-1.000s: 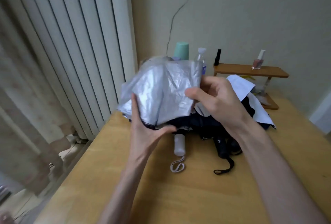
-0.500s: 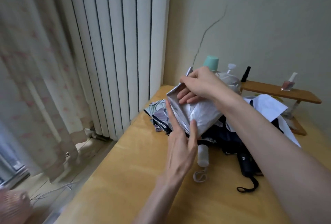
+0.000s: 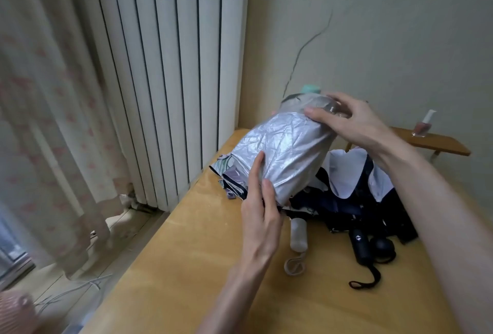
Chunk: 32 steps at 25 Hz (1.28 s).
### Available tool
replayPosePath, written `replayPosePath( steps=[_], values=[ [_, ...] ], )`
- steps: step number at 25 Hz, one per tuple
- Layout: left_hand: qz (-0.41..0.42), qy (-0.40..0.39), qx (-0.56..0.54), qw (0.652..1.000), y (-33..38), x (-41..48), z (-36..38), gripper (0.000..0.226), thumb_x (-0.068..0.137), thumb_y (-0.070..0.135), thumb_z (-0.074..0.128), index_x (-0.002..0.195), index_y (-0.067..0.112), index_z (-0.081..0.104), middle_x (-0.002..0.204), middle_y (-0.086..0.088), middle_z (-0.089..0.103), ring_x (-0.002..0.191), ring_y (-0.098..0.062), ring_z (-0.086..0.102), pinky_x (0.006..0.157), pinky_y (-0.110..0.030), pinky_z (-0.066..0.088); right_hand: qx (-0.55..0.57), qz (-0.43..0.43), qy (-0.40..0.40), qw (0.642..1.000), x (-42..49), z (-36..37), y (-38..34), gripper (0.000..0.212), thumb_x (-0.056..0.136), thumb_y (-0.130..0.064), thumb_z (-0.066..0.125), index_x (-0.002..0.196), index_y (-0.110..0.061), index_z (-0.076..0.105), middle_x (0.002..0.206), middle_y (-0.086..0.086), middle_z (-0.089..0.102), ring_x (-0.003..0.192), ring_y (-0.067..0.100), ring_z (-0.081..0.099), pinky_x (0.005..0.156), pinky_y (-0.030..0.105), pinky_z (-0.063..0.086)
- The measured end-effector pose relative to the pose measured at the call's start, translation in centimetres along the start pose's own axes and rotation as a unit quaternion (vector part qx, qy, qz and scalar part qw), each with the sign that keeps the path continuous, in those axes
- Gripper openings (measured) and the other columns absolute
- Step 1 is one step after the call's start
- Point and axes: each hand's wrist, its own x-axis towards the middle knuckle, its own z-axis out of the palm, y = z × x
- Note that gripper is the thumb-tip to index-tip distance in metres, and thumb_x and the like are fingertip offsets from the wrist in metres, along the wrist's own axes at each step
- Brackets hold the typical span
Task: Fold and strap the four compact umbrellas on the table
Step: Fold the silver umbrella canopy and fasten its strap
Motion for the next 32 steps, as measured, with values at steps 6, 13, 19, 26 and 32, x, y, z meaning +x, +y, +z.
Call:
replayPosePath(
  steps=[6,13,19,26,32],
  values=[
    [-0.067,-0.057,-0.019,0.996,-0.6,0.0,0.3,0.072,0.093,0.071,0.058,0.158,0.05,0.038,0.132,-0.003,0.068,0.09,-0.015,0.069,0.084,-0.033,0.051,0.055,-0.035,0.113,0.991,0.6,2.1,0.3,0.055,0.066,-0.058,0.091,0.103,-0.024,0.067,0.099,-0.008,0.075,0.087,0.009,0.068,0.076,0.025,0.052],
    [-0.12,-0.009,-0.085,0.989,-0.3,0.8,0.4,0.022,0.091,0.045,0.081,0.079,0.034,0.065,0.059,0.01,0.053,0.049,-0.012,0.045,0.048,-0.027,0.039,0.013,-0.063,0.043,0.997,-0.5,3.1,-2.4,0.066,0.08,-0.07,0.077,0.128,-0.028,0.058,0.11,-0.007,0.073,0.105,0.007,0.068,0.091,0.027,0.051],
    [-0.183,0.026,-0.181,0.966,0.0,2.0,-1.8,0.043,0.089,0.053,0.069,0.081,0.018,0.045,0.056,-0.001,0.036,0.044,-0.012,0.028,0.041,-0.021,0.023,0.06,-0.088,-0.019,0.994,-3.1,-0.6,1.2,0.05,0.075,-0.05,0.088,0.117,-0.028,0.072,0.092,-0.013,0.075,0.083,0.002,0.069,0.081,0.016,0.05],
    [-0.18,0.013,-0.122,0.976,-0.3,2.0,-2.2,0.044,0.088,0.054,0.069,0.081,0.015,0.05,0.058,-0.005,0.048,0.044,-0.013,0.038,0.041,-0.022,0.03,0.101,-0.147,-0.077,0.981,-3.8,-1.2,5.1,0.012,0.097,-0.021,0.072,0.09,-0.012,0.077,0.087,0.003,0.075,0.088,0.012,0.066,0.09,0.021,0.05],
    [-0.162,-0.015,-0.106,0.981,-0.1,1.6,-1.5,0.042,0.092,0.052,0.067,0.086,0.012,0.052,0.065,-0.015,0.056,0.043,-0.016,0.039,0.043,-0.026,0.028,0.298,-0.09,-0.054,0.949,-4.4,-1.5,6.1,0.036,0.097,-0.042,0.066,0.089,-0.009,0.078,0.093,0.013,0.077,0.09,0.019,0.071,0.092,0.031,0.053]
  ],
)
